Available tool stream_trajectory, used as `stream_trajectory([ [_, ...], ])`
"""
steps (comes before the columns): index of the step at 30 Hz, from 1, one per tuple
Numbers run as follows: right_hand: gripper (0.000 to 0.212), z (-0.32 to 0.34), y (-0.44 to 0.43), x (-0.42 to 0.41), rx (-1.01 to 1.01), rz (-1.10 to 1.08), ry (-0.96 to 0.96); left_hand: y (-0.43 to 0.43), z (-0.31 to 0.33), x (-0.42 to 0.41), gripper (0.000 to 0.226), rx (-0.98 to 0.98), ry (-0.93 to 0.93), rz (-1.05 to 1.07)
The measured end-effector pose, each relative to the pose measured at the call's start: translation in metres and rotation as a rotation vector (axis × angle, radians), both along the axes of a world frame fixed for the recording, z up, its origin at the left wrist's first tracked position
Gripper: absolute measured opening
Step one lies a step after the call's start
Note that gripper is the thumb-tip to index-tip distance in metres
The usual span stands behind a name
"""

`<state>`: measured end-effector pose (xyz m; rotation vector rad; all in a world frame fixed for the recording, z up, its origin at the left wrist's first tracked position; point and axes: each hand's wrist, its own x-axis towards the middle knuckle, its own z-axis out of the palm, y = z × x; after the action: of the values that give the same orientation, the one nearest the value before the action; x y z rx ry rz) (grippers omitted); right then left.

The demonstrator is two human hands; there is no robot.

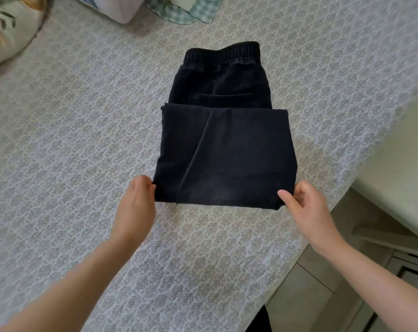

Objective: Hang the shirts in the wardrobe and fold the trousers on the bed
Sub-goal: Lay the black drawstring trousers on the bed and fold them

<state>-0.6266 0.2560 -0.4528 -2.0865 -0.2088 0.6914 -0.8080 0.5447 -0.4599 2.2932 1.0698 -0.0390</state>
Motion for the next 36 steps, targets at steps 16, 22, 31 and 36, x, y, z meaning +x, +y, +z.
stream_trajectory([
  [16, 0.034, -0.006, 0.032, 0.047, -0.071, -0.109, 0.141, 0.014, -0.003, 0.065, 0.022, -0.202, -0.095, 0.187],
  [22, 0.045, -0.012, 0.086, 0.092, -0.413, 0.005, -0.337, 0.037, -0.01, 0.119, 0.039, 0.017, -0.156, 0.137],
  [31, 0.05, -0.032, 0.079, 0.112, -0.451, 0.07, -0.375, 0.076, -0.013, 0.135, 0.055, 0.181, -0.096, 0.024],
  [36, 0.049, -0.036, 0.074, 0.117, -0.261, 0.023, -0.4, 0.082, -0.011, 0.139, 0.057, 0.126, -0.21, 0.057],
])
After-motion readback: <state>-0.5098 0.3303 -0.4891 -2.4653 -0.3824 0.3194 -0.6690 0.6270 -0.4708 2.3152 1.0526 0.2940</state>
